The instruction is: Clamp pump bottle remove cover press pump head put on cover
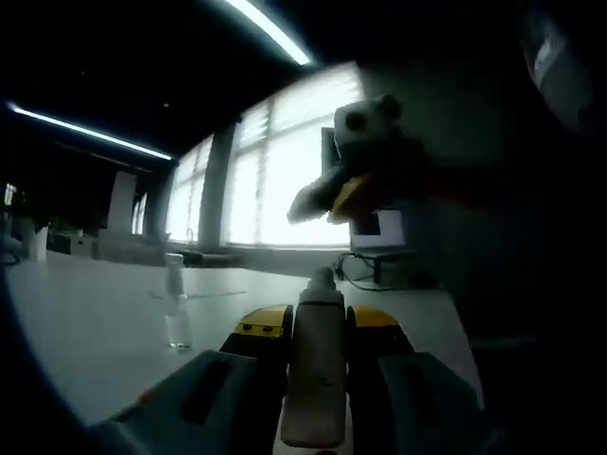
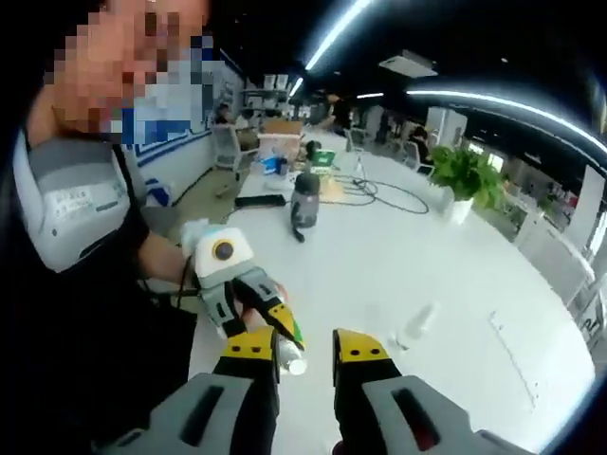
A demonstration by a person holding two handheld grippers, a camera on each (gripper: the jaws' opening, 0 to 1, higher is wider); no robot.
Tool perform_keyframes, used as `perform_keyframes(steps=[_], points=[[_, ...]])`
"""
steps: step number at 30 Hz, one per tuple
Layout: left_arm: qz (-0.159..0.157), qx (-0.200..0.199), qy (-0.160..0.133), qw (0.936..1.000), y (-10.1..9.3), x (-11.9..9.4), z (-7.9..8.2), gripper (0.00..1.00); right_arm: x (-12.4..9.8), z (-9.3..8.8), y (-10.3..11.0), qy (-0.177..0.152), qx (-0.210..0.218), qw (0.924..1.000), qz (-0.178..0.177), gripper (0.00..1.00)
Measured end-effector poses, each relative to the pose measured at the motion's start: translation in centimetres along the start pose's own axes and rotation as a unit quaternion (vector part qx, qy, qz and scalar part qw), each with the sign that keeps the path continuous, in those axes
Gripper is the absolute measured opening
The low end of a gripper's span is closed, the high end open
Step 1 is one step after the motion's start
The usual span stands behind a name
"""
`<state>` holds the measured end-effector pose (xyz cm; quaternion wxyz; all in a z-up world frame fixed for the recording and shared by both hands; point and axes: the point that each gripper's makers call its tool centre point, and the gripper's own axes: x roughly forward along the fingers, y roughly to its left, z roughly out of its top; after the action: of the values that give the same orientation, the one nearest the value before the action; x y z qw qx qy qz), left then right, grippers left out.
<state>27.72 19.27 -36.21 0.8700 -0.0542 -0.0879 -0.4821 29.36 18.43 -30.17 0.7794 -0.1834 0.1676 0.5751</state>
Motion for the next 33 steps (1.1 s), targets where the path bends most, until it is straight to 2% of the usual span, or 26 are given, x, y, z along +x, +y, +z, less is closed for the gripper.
perform_keyframes(steps=[2, 5, 7, 11, 13, 14, 16, 19, 21, 22, 25, 26, 27, 28, 30, 33], points=[[0.002, -0.003, 0.0, 1.0, 0.1, 0.0, 0.0, 0.13, -0.2, 0.0, -0.6, -0.036, 0.043, 0.998, -0.031, 0.19], [0.004, -0.003, 0.0, 1.0, 0.2, 0.0, 0.0, 0.13, -0.1, -0.4, -1.4, -0.068, 0.07, 0.9921, -0.079, 0.2], [0.005, -0.003, 0.001, 1.0, 0.2, 0.0, -0.1, 0.13, 0.3, -0.4, -1.1, -0.086, 0.096, 0.9875, -0.091, 0.21], [0.007, -0.006, 0.002, 1.0, 0.4, 0.0, -0.1, 0.13, 0.7, -0.5, -0.9, -0.124, 0.153, 0.9737, -0.115, 0.23], [0.008, -0.006, 0.002, 0.9999, 0.4, 0.0, -0.1, 0.13, 1.1, -1.2, -0.7, -0.129, 0.179, 0.9672, -0.126, 0.24], [0.008, -0.006, 0.003, 0.9999, 0.5, 0.0, -0.1, 0.13, 1.3, -1.7, -0.6, -0.125, 0.177, 0.9672, -0.132, 0.25], [0.01, -0.004, 0.004, 0.9999, 0.5, 0.0, -0.2, 0.13, 1.4, -2.4, -0.9, -0.142, 0.193, 0.9568, -0.164, 0.27], [0.012, 0.0, 0.006, 0.9999, 0.6, 0.1, -0.3, 0.13, 1.1, -2.6, -0.9, -0.187, 0.251, 0.9324, -0.181, 0.28], [0.013, 0.0, 0.007, 0.9999, 0.6, 0.1, -0.3, 0.13, 1.2, -2.7, -0.7, -0.206, 0.278, 0.9202, -0.183, 0.28], [0.014, 0.0, 0.007, 0.9999, 0.6, 0.1, -0.3, 0.13, 1.4, -3.0, -0.4, -0.209, 0.29, 0.9159, -0.183, 0.28], [0.016, 0.001, 0.006, 0.9998, 0.7, 0.1, -0.3, 0.13, 1.9, -3.6, 0.1, -0.211, 0.301, 0.9117, -0.184, 0.29], [0.018, 0.002, 0.005, 0.9998, 0.8, 0.0, -0.2, 0.13, 2.0, -3.8, 0.1, -0.215, 0.309, 0.9071, -0.189, 0.29], [0.018, 0.002, 0.004, 0.9998, 0.8, 0.0, -0.2, 0.13, 1.6, -4.3, -0.5, -0.217, 0.316, 0.8989, -0.213, 0.29], [0.02, 0.002, 0.004, 0.9998, 0.9, 0.0, -0.1, 0.13, 1.5, -4.5, -0.6, -0.221, 0.316, 0.8957, -0.221, 0.29], [0.022, 0.002, 0.004, 0.9998, 1.0, 0.0, -0.1, 0.13, 1.4, -4.7, -0.7, -0.229, 0.334, 0.8859, -0.225, 0.29], [0.023, 0.004, 0.006, 0.9997, 1.0, 0.0, -0.2, 0.13, 1.7, -5.1, -0.6, -0.226, 0.338, 0.8856, -0.224, 0.28]])
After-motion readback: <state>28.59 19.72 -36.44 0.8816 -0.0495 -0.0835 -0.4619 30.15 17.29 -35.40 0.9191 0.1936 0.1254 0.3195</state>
